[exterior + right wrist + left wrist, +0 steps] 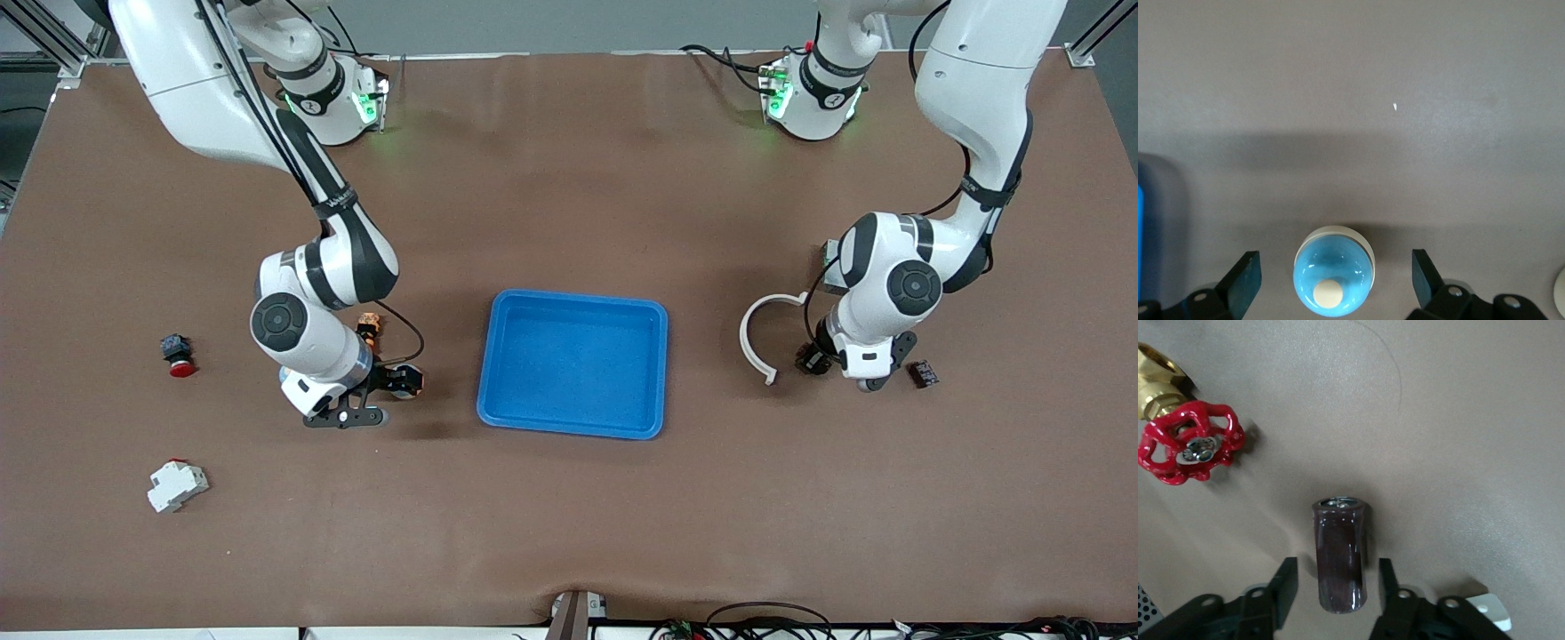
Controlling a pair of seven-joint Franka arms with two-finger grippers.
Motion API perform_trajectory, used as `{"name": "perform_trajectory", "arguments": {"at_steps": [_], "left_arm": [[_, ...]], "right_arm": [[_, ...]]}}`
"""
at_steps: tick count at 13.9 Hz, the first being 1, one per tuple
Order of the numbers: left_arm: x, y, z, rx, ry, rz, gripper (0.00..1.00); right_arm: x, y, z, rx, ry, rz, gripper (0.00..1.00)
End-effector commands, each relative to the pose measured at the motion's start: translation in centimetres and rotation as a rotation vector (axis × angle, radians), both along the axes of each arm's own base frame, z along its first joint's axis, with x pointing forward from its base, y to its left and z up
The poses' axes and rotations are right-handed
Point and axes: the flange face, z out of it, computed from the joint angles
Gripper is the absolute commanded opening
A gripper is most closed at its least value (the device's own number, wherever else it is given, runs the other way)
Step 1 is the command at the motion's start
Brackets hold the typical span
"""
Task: Place electrolytic capacitor and blue bell in tray
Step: 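Place the brown capacitor in the tray while the right gripper grips the bell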
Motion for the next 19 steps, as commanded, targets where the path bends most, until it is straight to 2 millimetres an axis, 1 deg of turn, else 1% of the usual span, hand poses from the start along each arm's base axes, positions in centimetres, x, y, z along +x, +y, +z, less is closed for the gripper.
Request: {"name": "perform_trajectory", "arguments": {"at_steps": [1, 2, 3, 5, 6, 7, 10, 11, 12, 13, 14, 15, 16, 18, 19], "left_arm": [[0.5, 0.1, 0.5, -0.005, -0.011, 0.023, 0.0], [0.6, 0.4, 1.3, -0.006, -0.019, 0.038, 0.0], [0.8, 0.1, 2.1, -0.007, -0.031, 0.063, 0.0], [0.8, -0.8, 3.8, -0.005, -0.04, 0.083, 0.0], [1.0, -1.6, 5.1, -0.006, -0.047, 0.083, 0.0], [1.3, -2.2, 6.7, -0.005, -0.046, 0.1, 0.0], [2.0, -7.9, 10.1, -0.004, -0.009, 0.132, 0.0], [1.8, -10.1, 10.8, -0.014, -0.011, 0.136, 0.0], [1.7, -11.9, 11.4, -0.024, -0.023, 0.15, 0.0], [1.5, -14.1, 11.8, -0.034, -0.029, 0.163, 0.0], [1.3, -15.7, 12.1, -0.041, -0.036, 0.184, 0.0], [0.9, -18.0, 12.1, -0.045, -0.037, 0.191, 0.0], [0.1, -20.4, 12.0, -0.05, -0.035, 0.196, 0.0], [0.0, -23.5, 11.4, -0.057, -0.035, 0.239, 0.0], [-0.4, -25.5, 10.9, -0.062, -0.031, 0.249, 0.0]], "right_arm": [[-0.5, 0.0, -0.8, -0.008, 0.011, 0.025, 1.0], [-1.0, 0.2, -1.4, -0.01, 0.023, 0.029, 1.0], [-1.2, 0.3, -1.8, -0.012, 0.03, 0.033, 1.0], [-1.7, 1.3, -2.6, -0.016, 0.044, 0.047, 1.0], [-1.7, 1.3, -3.0, -0.015, 0.046, 0.047, 1.0], [-1.8, 1.4, -3.1, -0.016, 0.048, 0.05, 1.0], [-2.0, 1.7, -3.5, -0.019, 0.057, 0.054, 1.0], [-2.0, 1.5, -3.7, -0.019, 0.06, 0.054, 1.0], [-2.0, 1.5, -3.9, -0.02, 0.063, 0.054, 1.0], [-2.1, 1.5, -4.1, -0.021, 0.066, 0.054, 1.0], [-2.1, 1.4, -4.2, -0.021, 0.066, 0.054, 1.0], [-2.1, 1.4, -4.3, -0.021, 0.068, 0.054, 1.0], [-2.1, 1.4, -4.4, -0.021, 0.069, 0.053, 1.0], [-2.1, 1.3, -4.5, -0.022, 0.07, 0.053, 1.0], [-2.1, 1.3, -4.6, -0.022, 0.07, 0.053, 1.0]]}}
